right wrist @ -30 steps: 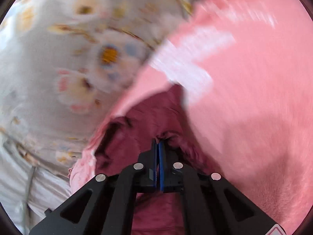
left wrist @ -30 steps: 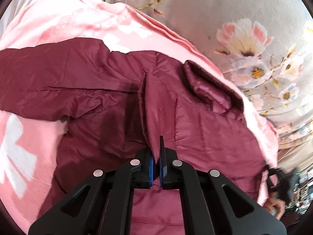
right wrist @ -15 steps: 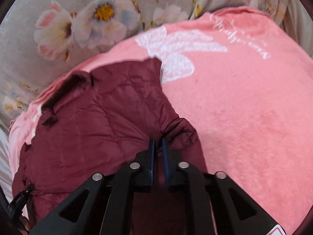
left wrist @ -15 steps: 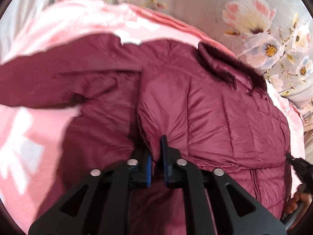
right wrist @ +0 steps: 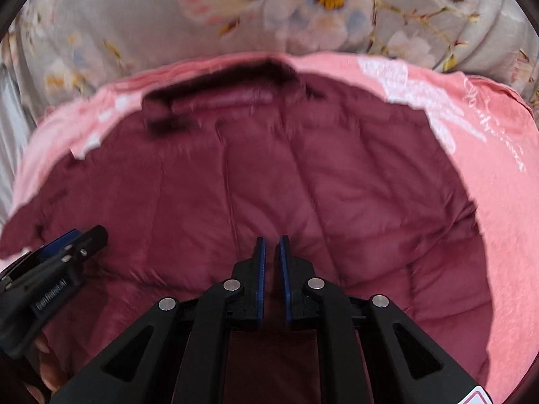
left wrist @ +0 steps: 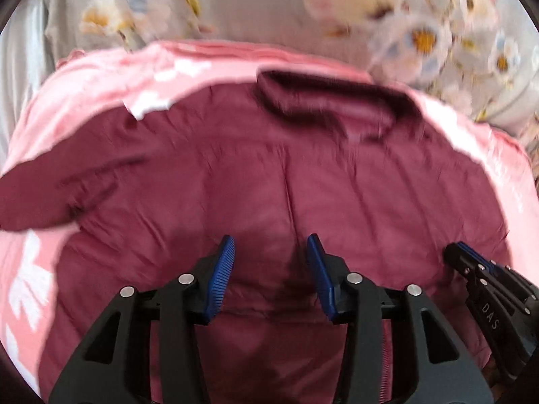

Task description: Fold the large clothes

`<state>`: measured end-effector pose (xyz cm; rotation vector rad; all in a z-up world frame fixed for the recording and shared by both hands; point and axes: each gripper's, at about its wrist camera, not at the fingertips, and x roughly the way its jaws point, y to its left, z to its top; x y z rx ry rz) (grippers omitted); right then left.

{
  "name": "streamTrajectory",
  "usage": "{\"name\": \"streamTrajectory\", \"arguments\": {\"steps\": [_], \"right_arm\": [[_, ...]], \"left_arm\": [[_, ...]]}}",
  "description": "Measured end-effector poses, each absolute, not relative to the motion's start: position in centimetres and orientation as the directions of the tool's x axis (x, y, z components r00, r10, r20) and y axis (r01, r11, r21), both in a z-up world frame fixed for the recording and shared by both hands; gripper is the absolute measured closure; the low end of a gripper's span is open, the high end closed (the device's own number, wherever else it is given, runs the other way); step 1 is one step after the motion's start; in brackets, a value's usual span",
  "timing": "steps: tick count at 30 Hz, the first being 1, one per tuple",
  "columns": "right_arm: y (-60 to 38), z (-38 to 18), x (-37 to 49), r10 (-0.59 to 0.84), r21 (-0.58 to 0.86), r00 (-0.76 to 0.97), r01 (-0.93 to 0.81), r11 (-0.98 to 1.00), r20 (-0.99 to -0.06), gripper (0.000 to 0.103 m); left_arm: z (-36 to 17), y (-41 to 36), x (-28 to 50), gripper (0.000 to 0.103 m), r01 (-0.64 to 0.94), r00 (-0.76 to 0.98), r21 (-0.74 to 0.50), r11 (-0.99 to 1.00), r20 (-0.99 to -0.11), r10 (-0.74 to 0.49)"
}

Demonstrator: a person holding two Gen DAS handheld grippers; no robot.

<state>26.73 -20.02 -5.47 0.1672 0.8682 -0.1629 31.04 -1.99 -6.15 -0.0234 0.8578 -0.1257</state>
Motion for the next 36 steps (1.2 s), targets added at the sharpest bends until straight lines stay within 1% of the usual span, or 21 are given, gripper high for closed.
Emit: {"name": "streamTrajectory", "arguments": {"steps": [5,11,15,17,18,19,20,21,22,23,24,25,28,30,32,36], "right_arm": [[-20.5,-6.7,26.6,-0.061,0.106,0.633,0.222,0.969,-0.771,0.097],[-20.1,-6.9,26.5,-0.077,0.088,0.635,0.225,0.97,-0.769,0.098],[-20.4,-6.9,26.7,-0.065,0.103,0.637,0.223,0.969,-0.768,0.098],[-21.0,-6.8,26.7,-0.03,0.145,0.641,0.219,0.965,-0.767,0.098],[-21.2,-6.7,26.6,-0.02,0.156,0.64,0.217,0.964,-0.768,0.098],[-21.3,-6.1,26.1,-0.02,0.157,0.637,0.221,0.963,-0.77,0.097],[-21.1,-5.6,25.4,-0.018,0.164,0.643,0.222,0.961,-0.766,0.089],[-20.9,-4.8,24.0,-0.003,0.182,0.656,0.214,0.96,-0.755,0.085],[-20.5,-4.1,22.6,0.017,0.196,0.666,0.196,0.961,-0.746,0.082],[-20.1,-3.8,21.5,0.031,0.202,0.672,0.177,0.963,-0.739,0.078],[-19.7,-3.5,20.1,0.04,0.202,0.677,0.161,0.966,-0.735,0.076],[-19.0,-3.4,18.4,0.05,0.201,0.679,0.146,0.969,-0.733,0.071],[-17.5,-4.1,14.7,0.077,0.207,0.678,0.112,0.972,-0.731,0.07],[-16.1,-4.7,12.4,0.078,0.186,0.682,0.086,0.979,-0.728,0.07],[-14.5,-5.3,10.4,0.055,0.133,0.696,0.059,0.989,-0.716,0.064],[-12.6,-6.1,8.9,0.014,0.054,0.71,0.034,0.998,-0.704,0.061]], "left_arm": [[-7.5,-1.5,30.2,0.059,0.094,0.647,-0.1,0.99,-0.75,-0.138],[-7.9,-1.8,29.4,0.059,0.093,0.655,-0.074,0.993,-0.747,-0.117],[-7.9,-2.0,29.5,0.059,0.092,0.655,-0.062,0.994,-0.748,-0.107],[-7.6,-1.6,29.4,0.059,0.098,0.657,-0.089,0.991,-0.742,-0.132],[-7.2,-0.6,29.2,0.059,0.095,0.655,-0.149,0.984,-0.735,-0.175],[-6.4,0.9,28.6,0.057,0.083,0.66,-0.22,0.972,-0.718,-0.219],[-5.4,2.9,27.8,0.053,0.072,0.675,-0.291,0.954,-0.69,-0.262],[-4.5,4.6,27.1,0.035,0.062,0.694,-0.333,0.941,-0.663,-0.28],[-3.5,7.1,26.1,0.017,0.036,0.725,-0.358,0.933,-0.633,-0.271],[-2.8,9.1,25.5,0.013,0.006,0.749,-0.362,0.932,-0.616,-0.245],[-2.1,12.4,24.9,0.012,-0.042,0.777,-0.365,0.93,-0.597,-0.2],[-1.7,15.0,24.7,0.012,-0.083,0.785,-0.366,0.927,-0.597,-0.165],[-1.6,24.6,24.9,0.012,-0.264,0.783,-0.392,0.881,-0.621,-0.042],[-1.9,31.6,25.2,0.013,-0.405,0.768,-0.39,0.827,-0.636,0.076],[-2.7,37.1,25.7,0.013,-0.506,0.736,-0.398,0.765,-0.662,0.143],[-4.4,45.0,26.8,0.015,-0.629,0.688,-0.411,0.66,-0.688,0.228]]}}
